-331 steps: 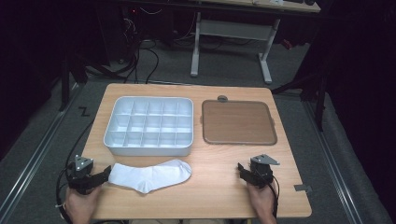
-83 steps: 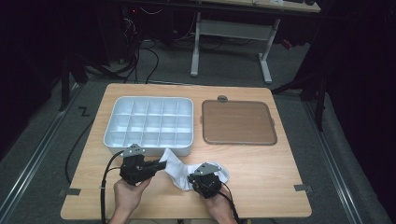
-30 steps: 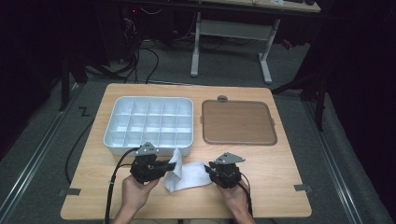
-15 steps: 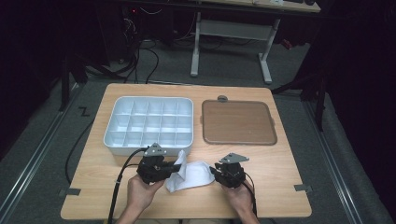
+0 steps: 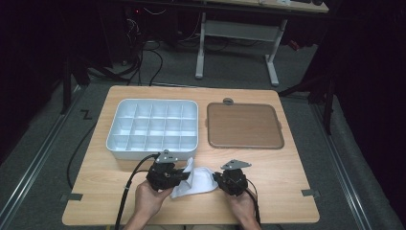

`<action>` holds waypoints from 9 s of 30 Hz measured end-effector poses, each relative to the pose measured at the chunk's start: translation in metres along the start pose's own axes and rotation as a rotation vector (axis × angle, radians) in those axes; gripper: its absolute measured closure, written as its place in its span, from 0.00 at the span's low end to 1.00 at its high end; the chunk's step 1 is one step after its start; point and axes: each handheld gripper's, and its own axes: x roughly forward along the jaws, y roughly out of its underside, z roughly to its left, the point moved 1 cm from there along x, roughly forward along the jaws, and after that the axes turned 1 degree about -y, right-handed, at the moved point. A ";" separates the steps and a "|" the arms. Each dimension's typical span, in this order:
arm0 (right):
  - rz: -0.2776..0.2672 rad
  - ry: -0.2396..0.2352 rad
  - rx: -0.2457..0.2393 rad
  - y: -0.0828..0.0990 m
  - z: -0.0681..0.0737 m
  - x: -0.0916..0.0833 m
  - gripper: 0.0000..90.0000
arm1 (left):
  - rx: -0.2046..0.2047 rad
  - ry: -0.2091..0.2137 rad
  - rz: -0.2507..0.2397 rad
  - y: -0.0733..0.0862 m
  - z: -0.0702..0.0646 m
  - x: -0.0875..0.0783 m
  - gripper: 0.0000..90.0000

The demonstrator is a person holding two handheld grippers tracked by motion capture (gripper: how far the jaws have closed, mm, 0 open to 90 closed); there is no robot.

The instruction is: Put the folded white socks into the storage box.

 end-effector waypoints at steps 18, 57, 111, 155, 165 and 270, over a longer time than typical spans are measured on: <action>-0.016 -0.056 0.026 -0.002 0.020 0.011 0.94 | 0.048 -0.040 0.081 0.024 0.003 0.019 0.89; -0.020 -0.046 -0.006 -0.003 0.024 0.017 0.87 | 0.054 -0.058 0.100 0.038 0.008 0.038 0.70; 0.010 -0.041 -0.186 -0.008 0.051 0.007 0.88 | 0.059 -0.128 -0.031 0.046 0.050 -0.009 0.51; -0.032 -0.059 -0.109 0.003 0.038 0.003 0.70 | 0.021 -0.203 0.002 0.035 0.056 -0.007 0.46; -0.092 -0.021 -0.099 -0.009 0.041 -0.011 0.67 | -0.062 -0.192 -0.039 0.002 0.063 -0.008 0.44; -0.071 -0.121 -0.184 -0.027 0.081 0.015 0.86 | -0.096 -0.103 -0.052 -0.011 0.051 -0.023 0.94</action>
